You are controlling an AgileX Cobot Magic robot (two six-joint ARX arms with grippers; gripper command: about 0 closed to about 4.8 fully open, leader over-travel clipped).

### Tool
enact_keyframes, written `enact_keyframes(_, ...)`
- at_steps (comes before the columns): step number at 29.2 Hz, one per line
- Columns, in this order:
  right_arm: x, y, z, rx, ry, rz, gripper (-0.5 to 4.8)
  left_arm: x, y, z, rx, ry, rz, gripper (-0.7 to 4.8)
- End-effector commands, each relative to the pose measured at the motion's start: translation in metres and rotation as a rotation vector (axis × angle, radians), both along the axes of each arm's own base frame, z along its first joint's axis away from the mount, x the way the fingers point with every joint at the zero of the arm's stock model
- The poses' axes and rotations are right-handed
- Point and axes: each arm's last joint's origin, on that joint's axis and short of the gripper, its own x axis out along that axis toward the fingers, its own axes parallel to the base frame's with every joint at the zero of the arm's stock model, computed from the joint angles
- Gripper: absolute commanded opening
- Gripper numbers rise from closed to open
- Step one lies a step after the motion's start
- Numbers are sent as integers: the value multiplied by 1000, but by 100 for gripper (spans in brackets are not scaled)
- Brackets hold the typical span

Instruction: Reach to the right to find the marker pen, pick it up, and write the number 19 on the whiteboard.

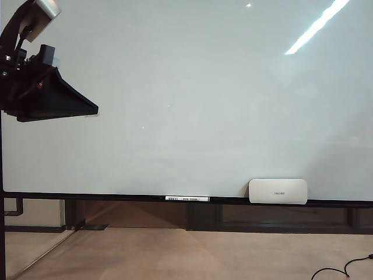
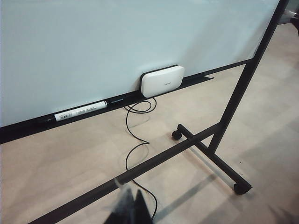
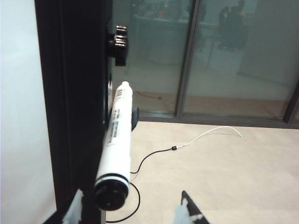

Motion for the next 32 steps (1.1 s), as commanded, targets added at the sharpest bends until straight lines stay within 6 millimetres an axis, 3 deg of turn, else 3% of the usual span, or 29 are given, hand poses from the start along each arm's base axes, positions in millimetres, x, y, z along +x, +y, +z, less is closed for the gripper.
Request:
enact_keyframes(1, 0, 0, 5, -19, -13, -4, 266, 0, 0, 1, -4, -5, 0, -5)
enact_keyframes(18, 22, 2, 20, -2, -2, 26, 263, 0, 0, -1, 21, 4, 13, -5)
enact_keyframes(28, 23, 0, 17, 16, 10, 4, 260, 0, 0, -1, 19, 2, 14, -5)
enact_keyframes(32, 24, 0, 15, 15, 10, 3, 230, 0, 0, -1, 14, 7, 15, -5)
